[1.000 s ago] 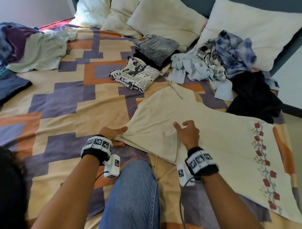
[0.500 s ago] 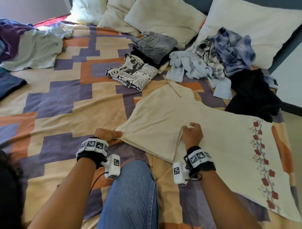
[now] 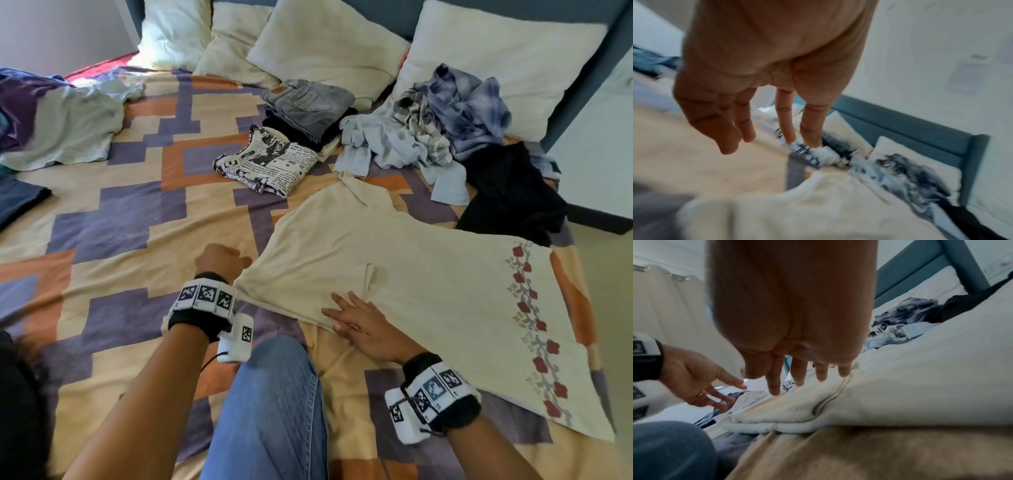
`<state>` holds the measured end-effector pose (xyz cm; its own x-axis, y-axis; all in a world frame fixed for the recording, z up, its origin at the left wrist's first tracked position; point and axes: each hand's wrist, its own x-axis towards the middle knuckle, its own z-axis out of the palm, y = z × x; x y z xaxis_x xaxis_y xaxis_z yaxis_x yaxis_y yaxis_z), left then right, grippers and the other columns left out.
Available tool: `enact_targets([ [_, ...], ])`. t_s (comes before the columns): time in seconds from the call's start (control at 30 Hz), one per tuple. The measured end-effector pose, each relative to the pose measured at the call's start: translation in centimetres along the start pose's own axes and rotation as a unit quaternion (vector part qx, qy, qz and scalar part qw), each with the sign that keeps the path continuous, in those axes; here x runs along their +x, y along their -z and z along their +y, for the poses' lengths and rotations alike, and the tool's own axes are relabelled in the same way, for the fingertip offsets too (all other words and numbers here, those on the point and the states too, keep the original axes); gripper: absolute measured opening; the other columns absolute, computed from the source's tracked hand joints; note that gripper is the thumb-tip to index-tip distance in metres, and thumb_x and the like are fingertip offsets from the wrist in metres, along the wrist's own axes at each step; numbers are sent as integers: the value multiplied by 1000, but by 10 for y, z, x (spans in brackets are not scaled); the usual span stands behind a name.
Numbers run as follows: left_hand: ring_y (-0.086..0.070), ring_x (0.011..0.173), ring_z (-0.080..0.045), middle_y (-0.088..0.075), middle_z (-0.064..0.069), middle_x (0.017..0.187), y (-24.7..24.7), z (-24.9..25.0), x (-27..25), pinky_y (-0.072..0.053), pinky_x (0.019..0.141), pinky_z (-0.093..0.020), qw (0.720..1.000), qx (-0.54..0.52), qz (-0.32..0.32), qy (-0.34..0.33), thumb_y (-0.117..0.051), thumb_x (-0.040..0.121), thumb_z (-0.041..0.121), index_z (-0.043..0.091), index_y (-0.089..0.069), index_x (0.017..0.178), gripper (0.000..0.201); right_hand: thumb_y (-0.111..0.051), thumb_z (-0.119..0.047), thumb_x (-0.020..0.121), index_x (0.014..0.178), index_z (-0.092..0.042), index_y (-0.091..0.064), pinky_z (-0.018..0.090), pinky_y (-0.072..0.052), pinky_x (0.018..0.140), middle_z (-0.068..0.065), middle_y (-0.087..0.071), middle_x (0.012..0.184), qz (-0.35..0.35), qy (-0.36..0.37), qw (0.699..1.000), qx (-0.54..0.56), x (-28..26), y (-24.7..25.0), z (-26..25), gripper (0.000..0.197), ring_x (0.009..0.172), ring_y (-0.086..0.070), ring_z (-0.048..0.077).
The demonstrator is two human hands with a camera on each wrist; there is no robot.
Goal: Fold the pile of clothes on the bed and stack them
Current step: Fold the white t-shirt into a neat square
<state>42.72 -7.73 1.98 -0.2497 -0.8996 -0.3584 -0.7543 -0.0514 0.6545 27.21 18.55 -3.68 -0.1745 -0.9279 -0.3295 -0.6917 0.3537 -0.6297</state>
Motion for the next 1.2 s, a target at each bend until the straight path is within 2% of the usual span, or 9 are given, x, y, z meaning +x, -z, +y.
enact_targets([
  [0.2, -63, 104, -32, -71, -8, 93, -74, 65, -83, -48, 88, -34, 974, -91, -115, -171, -72, 84, 11, 11, -75, 91, 8, -3, -97, 64, 150, -24, -35, 49, -9, 121, 0, -14, 162, 160, -74, 984, 39, -41, -1, 44, 117, 151, -4, 26],
  [0.27, -54, 121, -29, -64, -5, 120, -127, 58, -111, -40, 99, -30, 957, 40, -198, -209, -65, 90, 19, 18, -70, 112, 22, -10, -90, 75, 151, -24, -33, 49, -10, 119, -6, -11, 159, 178, -98, 979, 20, -69, -2, 63, 102, 151, -3, 26],
  [0.4, 13, 146, -42, 13, 7, 161, -206, 38, -164, -3, 109, -72, 873, 357, -253, -214, -41, 99, 21, 34, -4, 154, 68, -32, -60, 98, 143, -44, -15, 46, 0, 120, -18, 2, 153, 158, -165, 973, 28, -143, 0, 109, 51, 151, 8, 21],
  [0.47, 25, 142, -44, 28, 10, 158, -223, 35, -176, 6, 105, -75, 853, 402, -243, -229, -36, 98, 13, 28, 14, 153, 76, -16, -81, 86, 138, -55, -8, 46, 6, 119, -19, 11, 153, 126, -218, 968, -17, -182, 4, 137, 59, 149, 14, 16],
  [0.6, -14, 144, -43, -24, -3, 157, -225, 61, -162, -2, 111, -70, 845, 422, -215, -249, -38, 97, 17, 22, -24, 151, 56, -55, -48, 96, 143, -36, -44, 48, -14, 120, -5, -23, 160, 235, -302, 921, 77, -207, 32, 157, 50, 150, -14, 21],
  [0.73, -66, 95, -29, -71, -8, 105, -219, 115, -120, -53, 90, -43, 912, 111, -225, -325, -64, 87, 17, 24, -70, 93, 11, -68, -25, 91, 113, -6, -69, 47, -46, 101, 14, -63, 126, 431, -283, 846, 134, -168, 89, 159, 29, 118, -57, 32],
  [0.87, -57, 116, -28, -64, -8, 124, -226, 166, -74, -40, 101, -32, 883, 173, -153, -408, -62, 91, 13, 14, -68, 113, 23, -59, -10, 95, 120, -8, -64, 11, -46, 63, 9, -63, 111, 450, -248, 850, 115, -134, 157, 180, 25, 94, -62, 25],
  [1.03, -33, 140, -25, -29, -5, 157, -253, 203, -9, -25, 111, -31, 844, 286, -189, -413, -47, 97, 5, 15, -35, 148, 53, -56, -13, 95, 138, -11, -51, 35, -38, 105, 14, -53, 138, 395, -264, 880, 14, -90, 203, 237, 43, 125, -52, 33],
  [1.2, -30, 143, -27, -17, -5, 161, -287, 219, 34, -25, 115, -33, 818, 339, -234, -402, -43, 97, 3, 17, -17, 155, 65, -61, -20, 94, 136, -8, -51, 44, -41, 102, 20, -58, 130, 329, -302, 893, -52, -69, 213, 280, 45, 117, -55, 37],
])
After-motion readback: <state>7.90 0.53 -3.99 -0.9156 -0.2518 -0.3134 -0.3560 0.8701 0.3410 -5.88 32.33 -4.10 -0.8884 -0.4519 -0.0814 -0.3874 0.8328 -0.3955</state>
